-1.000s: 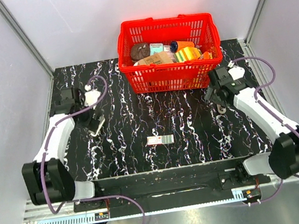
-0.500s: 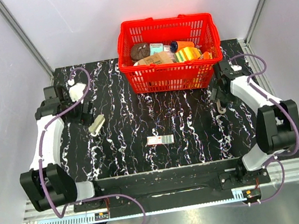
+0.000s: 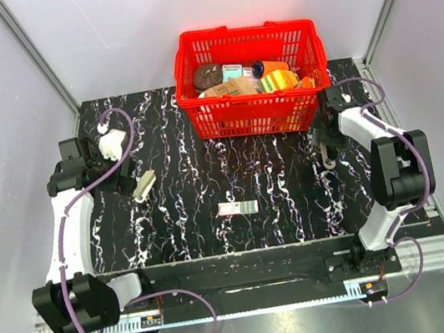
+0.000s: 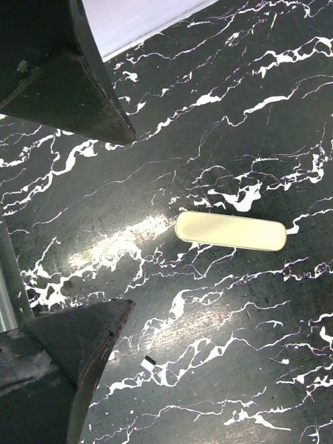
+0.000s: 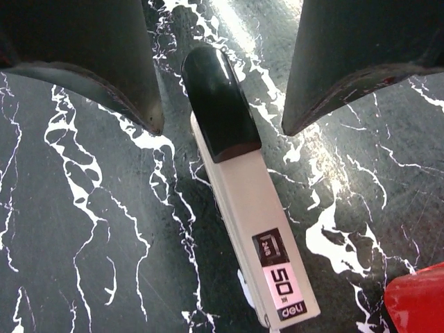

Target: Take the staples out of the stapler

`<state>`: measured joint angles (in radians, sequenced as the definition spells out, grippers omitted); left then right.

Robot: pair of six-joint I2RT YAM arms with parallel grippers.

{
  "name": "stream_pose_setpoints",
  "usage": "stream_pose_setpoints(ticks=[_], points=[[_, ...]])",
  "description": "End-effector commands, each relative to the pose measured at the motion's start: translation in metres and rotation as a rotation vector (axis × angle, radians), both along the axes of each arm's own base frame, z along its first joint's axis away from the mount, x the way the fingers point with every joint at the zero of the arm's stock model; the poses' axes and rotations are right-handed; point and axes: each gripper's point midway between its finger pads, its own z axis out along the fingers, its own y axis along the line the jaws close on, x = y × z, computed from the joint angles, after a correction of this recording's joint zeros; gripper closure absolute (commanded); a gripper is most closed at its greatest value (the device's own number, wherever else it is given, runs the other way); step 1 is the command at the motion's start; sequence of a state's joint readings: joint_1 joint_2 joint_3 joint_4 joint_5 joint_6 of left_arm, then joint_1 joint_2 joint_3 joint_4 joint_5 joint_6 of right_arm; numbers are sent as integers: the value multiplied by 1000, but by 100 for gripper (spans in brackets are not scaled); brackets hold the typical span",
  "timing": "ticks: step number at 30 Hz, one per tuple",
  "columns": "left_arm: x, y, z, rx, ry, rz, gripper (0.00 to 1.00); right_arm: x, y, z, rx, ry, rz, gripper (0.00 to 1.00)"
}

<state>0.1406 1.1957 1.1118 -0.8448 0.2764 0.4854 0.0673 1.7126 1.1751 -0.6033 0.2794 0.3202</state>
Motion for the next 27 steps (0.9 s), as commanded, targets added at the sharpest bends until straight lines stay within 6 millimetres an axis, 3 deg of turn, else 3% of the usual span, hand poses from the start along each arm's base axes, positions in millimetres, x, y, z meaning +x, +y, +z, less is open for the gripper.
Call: stream_pose_setpoints(ticks=[1,7,16,21,25,27], points=[[1,2,1,10,-47,7,1,23,-3,8,2,-80,30,27],[-11,-10,-12,-67,36,-35,1,26,-1,0,28,-96,48,49],[-7,7,13,-51,-47,8,1,12,2,-20,43,-14,38,50],[-8,5,16,-65,-62,12,2,2,12,-23,103,-8,31,70],[-11,0,17,-87,-44,-11,23,-10,15,-12,129,-50,2,83],[-11,0,19,-88,-46,-6,22,-16,17,0,149,-93,-14,87]])
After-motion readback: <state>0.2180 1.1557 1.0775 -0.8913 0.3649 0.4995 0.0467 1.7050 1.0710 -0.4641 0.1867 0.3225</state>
